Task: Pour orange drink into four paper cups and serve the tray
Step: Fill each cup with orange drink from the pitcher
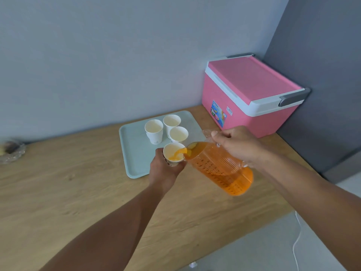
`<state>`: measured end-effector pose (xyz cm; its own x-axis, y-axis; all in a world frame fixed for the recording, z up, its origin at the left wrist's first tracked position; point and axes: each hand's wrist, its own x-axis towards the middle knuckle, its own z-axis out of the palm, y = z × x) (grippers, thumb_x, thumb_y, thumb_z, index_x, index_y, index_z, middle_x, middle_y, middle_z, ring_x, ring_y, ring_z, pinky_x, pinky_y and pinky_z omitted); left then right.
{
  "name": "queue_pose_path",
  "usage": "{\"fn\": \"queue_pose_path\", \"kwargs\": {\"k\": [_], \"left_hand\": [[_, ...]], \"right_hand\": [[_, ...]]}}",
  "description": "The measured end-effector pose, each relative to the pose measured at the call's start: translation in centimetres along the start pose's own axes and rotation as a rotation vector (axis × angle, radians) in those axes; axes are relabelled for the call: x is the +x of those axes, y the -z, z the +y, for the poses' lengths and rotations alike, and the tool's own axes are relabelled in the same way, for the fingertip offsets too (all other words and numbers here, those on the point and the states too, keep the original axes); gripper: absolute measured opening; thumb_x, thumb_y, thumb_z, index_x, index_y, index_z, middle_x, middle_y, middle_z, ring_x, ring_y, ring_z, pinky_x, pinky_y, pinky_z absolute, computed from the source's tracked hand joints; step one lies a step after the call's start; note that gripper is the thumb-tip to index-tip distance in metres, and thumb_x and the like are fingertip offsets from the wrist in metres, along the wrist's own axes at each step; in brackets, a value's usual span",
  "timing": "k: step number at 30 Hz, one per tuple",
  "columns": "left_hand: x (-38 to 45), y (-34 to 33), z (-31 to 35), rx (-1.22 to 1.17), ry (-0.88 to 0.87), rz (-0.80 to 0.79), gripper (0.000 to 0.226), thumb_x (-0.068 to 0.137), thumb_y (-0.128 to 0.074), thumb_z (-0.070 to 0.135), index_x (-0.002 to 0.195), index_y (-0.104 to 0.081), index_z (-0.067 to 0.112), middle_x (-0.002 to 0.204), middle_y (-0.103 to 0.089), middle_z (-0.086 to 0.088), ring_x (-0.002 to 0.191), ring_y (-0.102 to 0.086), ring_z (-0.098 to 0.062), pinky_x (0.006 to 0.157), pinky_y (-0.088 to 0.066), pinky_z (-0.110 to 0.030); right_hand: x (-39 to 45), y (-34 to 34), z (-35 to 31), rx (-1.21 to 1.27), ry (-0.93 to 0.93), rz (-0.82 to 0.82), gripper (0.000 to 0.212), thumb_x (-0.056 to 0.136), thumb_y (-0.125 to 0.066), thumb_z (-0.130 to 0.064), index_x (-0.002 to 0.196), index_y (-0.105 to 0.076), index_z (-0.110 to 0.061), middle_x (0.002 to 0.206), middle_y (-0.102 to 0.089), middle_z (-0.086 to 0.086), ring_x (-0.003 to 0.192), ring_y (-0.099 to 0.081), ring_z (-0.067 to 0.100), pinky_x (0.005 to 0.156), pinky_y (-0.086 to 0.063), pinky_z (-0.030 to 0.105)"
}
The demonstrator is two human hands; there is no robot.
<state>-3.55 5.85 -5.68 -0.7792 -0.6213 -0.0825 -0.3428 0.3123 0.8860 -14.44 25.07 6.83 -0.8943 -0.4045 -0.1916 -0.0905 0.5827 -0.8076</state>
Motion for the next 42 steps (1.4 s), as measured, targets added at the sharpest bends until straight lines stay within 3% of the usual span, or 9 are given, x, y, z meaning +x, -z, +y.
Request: {"fn": "queue_pose_path", "kwargs": {"k": [4, 8, 13, 18, 26, 31, 34, 38, 42], "left_hand": [[-0.2, -0.2, -0.2, 0.009, -0.003, -0.008, 0.058, 0.074, -0.086, 0.045, 0.113, -0.045, 0.034, 0.109, -0.063, 0.012, 0.099, -0.060, -0.014, 0.072, -0.047, -0.029], [-0.2, -0.2, -0.3, 0.011, -0.004, -0.018, 0.059, 0.075, -0.086, 0.043, 0.116, -0.046, 0.031, 0.111, -0.063, 0.011, 0.099, -0.060, -0.014, 0.070, -0.045, -0.027], [0.0, -0.7, -0.5, -0.004, -0.007, -0.044, 0.058, 0.075, -0.086, 0.043, 0.115, -0.045, 0.036, 0.110, -0.062, 0.013, 0.100, -0.061, -0.014, 0.076, -0.051, -0.032], [0.2, -0.9, -0.7, -0.007, -0.024, -0.070, 0.057, 0.076, -0.086, 0.042, 0.114, -0.045, 0.035, 0.107, -0.061, 0.014, 0.100, -0.060, -0.014, 0.076, -0.051, -0.033], [0.8, -0.4, -1.0, -0.007, -0.027, -0.095, 0.059, 0.075, -0.087, 0.045, 0.114, -0.045, 0.034, 0.109, -0.062, 0.011, 0.097, -0.060, -0.014, 0.071, -0.046, -0.029], [1.3, -0.4, -0.8, -0.001, -0.030, -0.135, 0.060, 0.074, -0.088, 0.042, 0.115, -0.044, 0.034, 0.110, -0.061, 0.012, 0.098, -0.059, -0.014, 0.067, -0.044, -0.026], [1.4, -0.5, -0.7, 0.002, -0.036, -0.153, 0.061, 0.074, -0.088, 0.040, 0.116, -0.046, 0.032, 0.111, -0.062, 0.010, 0.097, -0.059, -0.014, 0.064, -0.042, -0.022], [1.6, -0.6, -0.6, 0.003, -0.038, -0.180, 0.063, 0.075, -0.089, 0.037, 0.121, -0.046, 0.030, 0.112, -0.060, 0.011, 0.099, -0.058, -0.013, 0.064, -0.042, -0.022], [1.7, -0.6, -0.9, -0.002, -0.038, -0.198, 0.064, 0.077, -0.088, 0.037, 0.124, -0.046, 0.028, 0.114, -0.059, 0.011, 0.100, -0.058, -0.013, 0.066, -0.042, -0.022]], "right_hand": [[0.2, -0.1, 0.2, -0.044, 0.013, -0.004, 0.035, 0.104, -0.061, -0.046, 0.109, -0.083, -0.019, 0.089, -0.063, -0.025, 0.094, -0.059, -0.003, 0.073, -0.042, 0.018], [0.1, 0.0, 0.4, -0.049, -0.001, -0.014, 0.037, 0.103, -0.060, -0.049, 0.105, -0.082, -0.019, 0.096, -0.066, -0.018, 0.114, -0.059, 0.011, 0.093, -0.042, 0.029], [0.1, 0.1, 0.4, -0.075, -0.029, -0.023, 0.035, 0.102, -0.060, -0.052, 0.105, -0.081, -0.024, 0.096, -0.066, -0.017, 0.117, -0.059, 0.012, 0.097, -0.043, 0.033], [-0.3, 0.3, 0.2, -0.123, -0.040, -0.019, 0.038, 0.103, -0.058, -0.054, 0.114, -0.081, -0.025, 0.114, -0.071, -0.007, 0.119, -0.060, 0.014, 0.096, -0.045, 0.033], [-0.8, 0.2, 0.2, -0.120, -0.069, -0.016, 0.029, 0.102, -0.059, -0.053, 0.091, -0.077, -0.033, 0.105, -0.072, -0.011, 0.112, -0.062, 0.013, 0.089, -0.047, 0.031], [-1.1, -0.1, 0.1, -0.131, -0.070, 0.014, 0.037, 0.103, -0.059, -0.050, 0.073, -0.073, -0.033, 0.091, -0.072, -0.016, 0.101, -0.065, 0.008, 0.072, -0.045, 0.022], [-1.3, -0.2, 0.1, -0.150, -0.073, 0.027, 0.045, 0.103, -0.059, -0.053, 0.065, -0.072, -0.032, 0.086, -0.071, -0.011, 0.100, -0.066, 0.015, 0.069, -0.044, 0.025], [-1.4, -0.5, -0.2, -0.147, -0.088, 0.044, 0.044, 0.102, -0.059, -0.054, 0.065, -0.074, -0.035, 0.095, -0.073, -0.008, 0.105, -0.066, 0.017, 0.069, -0.044, 0.025], [-1.5, -0.6, -0.5, -0.158, -0.105, 0.068, 0.049, 0.102, -0.059, -0.054, 0.058, -0.072, -0.036, 0.082, -0.064, -0.012, 0.098, -0.061, 0.018, 0.064, -0.041, 0.025]]}}
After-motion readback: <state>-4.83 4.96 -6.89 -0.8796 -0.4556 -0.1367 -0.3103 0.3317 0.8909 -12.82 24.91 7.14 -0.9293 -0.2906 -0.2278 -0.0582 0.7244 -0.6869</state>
